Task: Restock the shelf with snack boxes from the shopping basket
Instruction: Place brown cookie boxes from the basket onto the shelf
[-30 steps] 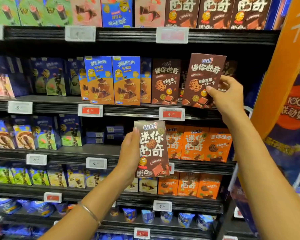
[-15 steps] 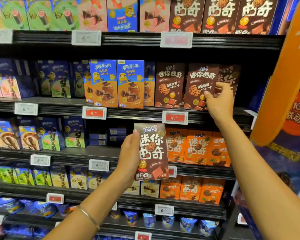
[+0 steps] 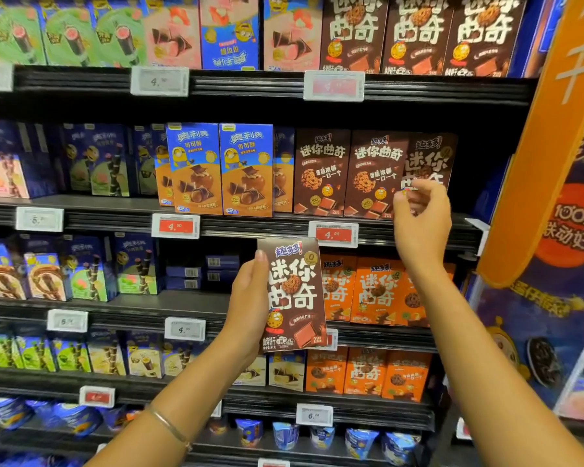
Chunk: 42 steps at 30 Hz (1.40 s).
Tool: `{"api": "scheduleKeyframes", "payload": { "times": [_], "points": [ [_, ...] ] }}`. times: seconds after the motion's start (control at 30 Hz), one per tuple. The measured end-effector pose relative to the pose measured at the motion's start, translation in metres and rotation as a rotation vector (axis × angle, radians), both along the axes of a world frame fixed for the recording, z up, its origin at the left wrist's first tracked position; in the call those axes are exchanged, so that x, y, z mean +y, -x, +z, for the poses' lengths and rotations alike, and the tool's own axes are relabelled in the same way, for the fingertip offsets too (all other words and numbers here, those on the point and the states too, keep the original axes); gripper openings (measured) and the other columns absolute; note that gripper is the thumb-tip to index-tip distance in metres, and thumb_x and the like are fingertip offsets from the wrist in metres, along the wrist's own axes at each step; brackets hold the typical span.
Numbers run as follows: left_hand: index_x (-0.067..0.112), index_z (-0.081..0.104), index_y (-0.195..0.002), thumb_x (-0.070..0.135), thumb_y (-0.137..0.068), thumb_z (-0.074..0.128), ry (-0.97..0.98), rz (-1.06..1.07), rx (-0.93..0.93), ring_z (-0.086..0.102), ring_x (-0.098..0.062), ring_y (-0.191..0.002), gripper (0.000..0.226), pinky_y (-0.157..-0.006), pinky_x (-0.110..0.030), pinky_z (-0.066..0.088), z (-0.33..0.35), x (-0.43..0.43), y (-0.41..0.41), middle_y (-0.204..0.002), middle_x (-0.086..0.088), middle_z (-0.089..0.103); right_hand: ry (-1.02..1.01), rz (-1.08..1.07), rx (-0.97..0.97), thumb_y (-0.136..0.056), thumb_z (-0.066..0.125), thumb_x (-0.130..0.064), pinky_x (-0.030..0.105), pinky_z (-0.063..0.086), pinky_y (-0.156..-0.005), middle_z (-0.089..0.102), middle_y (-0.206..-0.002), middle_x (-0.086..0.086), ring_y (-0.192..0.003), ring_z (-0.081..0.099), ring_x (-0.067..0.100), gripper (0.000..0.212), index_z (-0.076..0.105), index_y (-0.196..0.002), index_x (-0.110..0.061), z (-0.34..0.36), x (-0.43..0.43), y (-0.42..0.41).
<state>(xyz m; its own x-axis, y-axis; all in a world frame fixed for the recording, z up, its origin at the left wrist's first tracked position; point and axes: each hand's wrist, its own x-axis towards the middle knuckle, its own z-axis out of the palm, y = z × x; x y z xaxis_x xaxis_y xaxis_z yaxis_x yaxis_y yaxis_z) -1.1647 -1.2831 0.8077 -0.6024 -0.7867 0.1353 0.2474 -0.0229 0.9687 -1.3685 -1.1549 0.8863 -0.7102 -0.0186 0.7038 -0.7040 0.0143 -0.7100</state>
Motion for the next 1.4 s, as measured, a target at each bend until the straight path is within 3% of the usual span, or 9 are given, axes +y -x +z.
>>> {"api": "scheduleKeyframes", "payload": {
  "times": [0.1,0.27,0.5,0.63,0.73,0.83,0.93,1.13,1.4],
  "points": [
    [0.020,0.063,-0.115,0.059,-0.107,0.041,-0.005,0.001,0.025,0.081,-0.019,-0.082,0.045,-0.058,-0.026,0.061,0.003,0.002,0.004,-0.095,0.000,0.081,-0.073,0.210,0.016,-0.097,0.062,-0.029,0.003,0.044,-0.078,0.062,-0.106,-0.015,-0.095,0.057,-0.009,0.021,0.062,-0.116,-0.020,-0.026,0.005,-0.038],
    [0.023,0.065,-0.121,0.058,-0.108,0.039,0.073,0.011,0.103,0.080,-0.020,-0.091,0.045,-0.067,-0.030,0.064,0.022,0.013,0.019,-0.105,-0.003,0.081,-0.304,0.635,-0.141,-0.092,0.068,-0.044,0.015,0.055,-0.075,0.064,-0.114,-0.013,-0.096,0.065,-0.003,0.038,0.058,-0.125,-0.028,-0.045,0.006,-0.073],
    [0.024,0.064,-0.125,0.053,-0.110,0.038,0.161,-0.044,0.190,0.078,-0.022,-0.102,0.042,-0.078,-0.034,0.065,0.053,0.030,0.046,-0.115,-0.004,0.079,-0.235,0.604,-0.209,-0.091,0.072,-0.037,0.023,0.060,-0.069,0.067,-0.105,-0.008,-0.088,0.070,-0.001,0.039,0.057,-0.125,-0.024,-0.035,0.030,-0.068],
    [0.031,0.061,-0.122,0.057,-0.108,0.037,0.263,-0.097,0.159,0.079,-0.017,-0.099,0.038,-0.077,-0.033,0.065,0.075,0.038,0.065,-0.110,0.002,0.079,-0.090,0.618,-0.241,-0.096,0.067,-0.027,0.019,0.058,-0.065,0.068,-0.108,-0.003,-0.086,0.073,0.002,0.030,0.059,-0.124,-0.019,-0.019,0.043,-0.054],
    [0.024,0.051,-0.140,0.059,-0.107,0.036,0.441,-0.065,0.091,0.075,-0.019,-0.107,0.050,-0.087,-0.039,0.062,0.090,0.037,0.076,-0.120,-0.001,0.073,0.056,0.535,-0.258,-0.101,0.062,-0.023,0.017,0.056,-0.065,0.068,-0.114,0.001,-0.088,0.072,0.002,0.031,0.056,-0.130,-0.014,-0.004,0.055,-0.034],
    [0.019,0.046,-0.148,0.046,-0.106,0.056,0.642,0.098,0.052,0.063,-0.009,-0.111,0.050,-0.099,-0.033,0.054,0.102,0.024,0.082,-0.118,0.007,0.061,0.157,0.343,-0.171,-0.103,0.056,-0.019,0.013,0.054,-0.067,0.064,-0.112,-0.006,-0.086,0.067,-0.008,0.031,0.053,-0.133,-0.012,0.011,0.062,-0.009],
    [0.020,0.044,-0.149,0.040,-0.099,0.070,0.742,0.233,-0.006,0.056,-0.019,-0.122,0.060,-0.109,-0.044,0.049,0.109,0.009,0.089,-0.134,-0.004,0.053,0.224,0.217,-0.171,-0.104,0.054,-0.020,0.035,0.060,-0.088,0.061,-0.125,-0.001,-0.106,0.066,0.008,0.034,0.051,-0.137,-0.015,0.020,0.060,0.013],
    [0.022,0.027,-0.160,0.044,-0.094,0.076,0.697,0.324,-0.083,0.037,-0.028,-0.148,0.085,-0.117,-0.052,0.044,0.112,0.000,0.099,-0.157,-0.009,0.030,0.160,0.126,-0.166,-0.103,0.053,-0.026,0.046,0.055,-0.097,0.049,-0.136,0.005,-0.119,0.058,0.018,0.039,0.046,-0.141,-0.022,0.022,0.045,0.041],
    [0.023,0.027,-0.162,0.037,-0.097,0.074,0.634,0.323,-0.021,0.038,-0.024,-0.145,0.081,-0.117,-0.045,0.044,0.111,0.001,0.104,-0.159,-0.009,0.031,0.051,0.027,-0.207,-0.105,0.048,-0.029,0.046,0.056,-0.096,0.051,-0.135,0.005,-0.117,0.060,0.021,0.037,0.045,-0.141,-0.023,0.022,0.043,0.066]
  ]
}}
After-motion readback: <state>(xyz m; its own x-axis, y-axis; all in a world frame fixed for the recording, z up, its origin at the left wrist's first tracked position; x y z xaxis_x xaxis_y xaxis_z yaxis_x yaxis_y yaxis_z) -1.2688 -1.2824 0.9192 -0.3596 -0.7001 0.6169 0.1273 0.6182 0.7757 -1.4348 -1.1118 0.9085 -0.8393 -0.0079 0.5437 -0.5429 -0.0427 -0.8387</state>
